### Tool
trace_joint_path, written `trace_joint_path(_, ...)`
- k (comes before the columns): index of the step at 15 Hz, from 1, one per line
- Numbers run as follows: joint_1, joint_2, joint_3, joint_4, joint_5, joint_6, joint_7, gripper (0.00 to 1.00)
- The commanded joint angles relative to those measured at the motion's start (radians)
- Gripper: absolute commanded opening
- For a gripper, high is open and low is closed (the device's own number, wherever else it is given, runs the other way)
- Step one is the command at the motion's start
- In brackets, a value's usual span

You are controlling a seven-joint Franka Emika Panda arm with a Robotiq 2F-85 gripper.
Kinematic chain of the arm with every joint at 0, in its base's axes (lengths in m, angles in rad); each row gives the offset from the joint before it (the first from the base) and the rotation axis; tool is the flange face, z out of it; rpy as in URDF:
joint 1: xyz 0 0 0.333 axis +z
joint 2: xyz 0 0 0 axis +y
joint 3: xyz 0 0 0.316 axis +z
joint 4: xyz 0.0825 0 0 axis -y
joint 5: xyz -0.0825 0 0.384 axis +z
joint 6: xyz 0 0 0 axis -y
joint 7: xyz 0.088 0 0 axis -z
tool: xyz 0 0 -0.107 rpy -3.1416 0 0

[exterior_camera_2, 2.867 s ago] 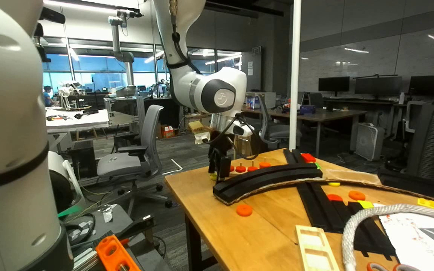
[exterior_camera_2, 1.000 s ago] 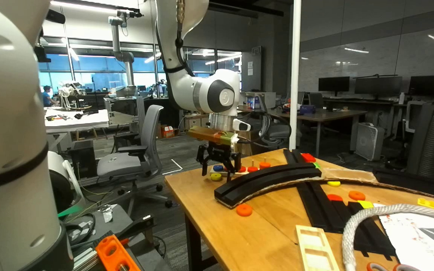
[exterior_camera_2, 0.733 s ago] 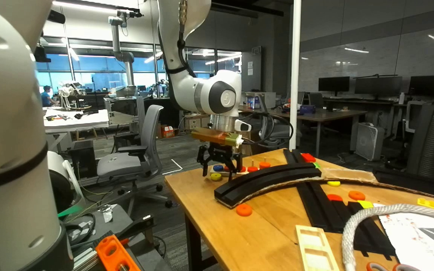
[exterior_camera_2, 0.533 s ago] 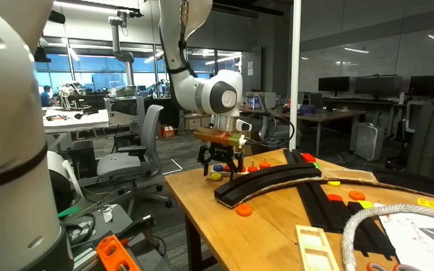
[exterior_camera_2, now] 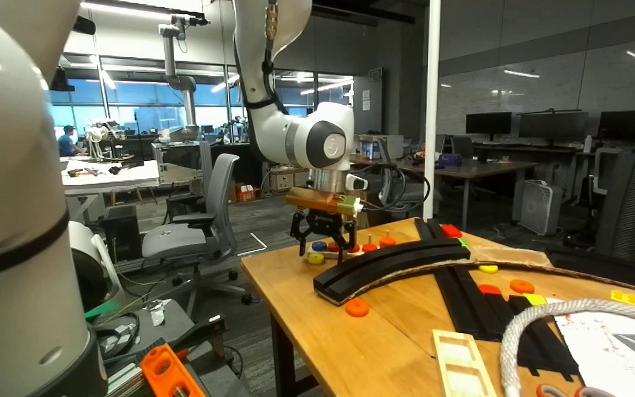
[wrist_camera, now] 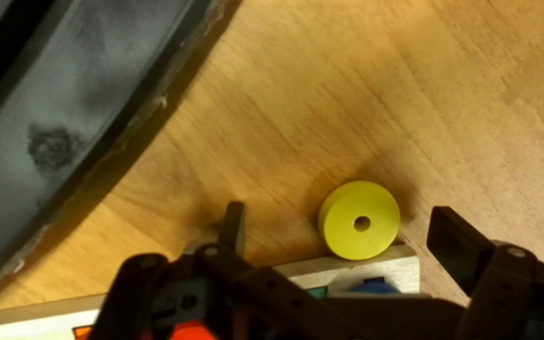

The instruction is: Take the orange coin from the table and put it on the rack, then take a different orange coin from the rack and put it on the table, and put a yellow one on top of the orange one on the rack

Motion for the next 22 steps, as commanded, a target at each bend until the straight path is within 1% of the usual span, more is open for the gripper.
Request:
trace_joint_path(1, -0.022, 0.020, 0.027, 0.018, 0.003, 0.031, -0.027, 1.00)
trace_joint_path(4, -0.030, 0.023, 0.035, 0.017, 0.010, 0.043, -0.033, 1.00)
trace_joint_path(5, -0.033, 0.023, 0.039, 0.016, 0.015, 0.046, -0.033, 0.75)
trace_joint_path(6, -0.035, 0.024, 0.040, 0.016, 0.015, 0.048, -0.032, 0.74)
trace_joint_path(7, -0.039, 0.024, 0.042, 0.018, 0.018, 0.049, -0.034, 0.68)
trace_joint_path(8, -0.044, 0.023, 0.043, 0.018, 0.020, 0.048, -0.035, 0.59)
trace_joint_path(10, -0.051, 0.025, 0.044, 0.020, 0.021, 0.049, -0.036, 0.45)
trace_joint_path(11, -0.054, 0.024, 0.045, 0.021, 0.022, 0.049, -0.036, 0.35)
trace_joint_path(13, -0.057, 0.023, 0.049, 0.021, 0.026, 0.049, -0.035, 0.20)
trace_joint_path(14, -0.058, 0.023, 0.052, 0.020, 0.028, 0.050, -0.035, 0.22)
trace_joint_path(16, -0.058, 0.014, 0.055, 0.019, 0.035, 0.037, -0.026, 0.23)
trace_joint_path(22, -0.021, -0.054, 0.021, 0.007, 0.012, -0.017, 0.101, 0.22)
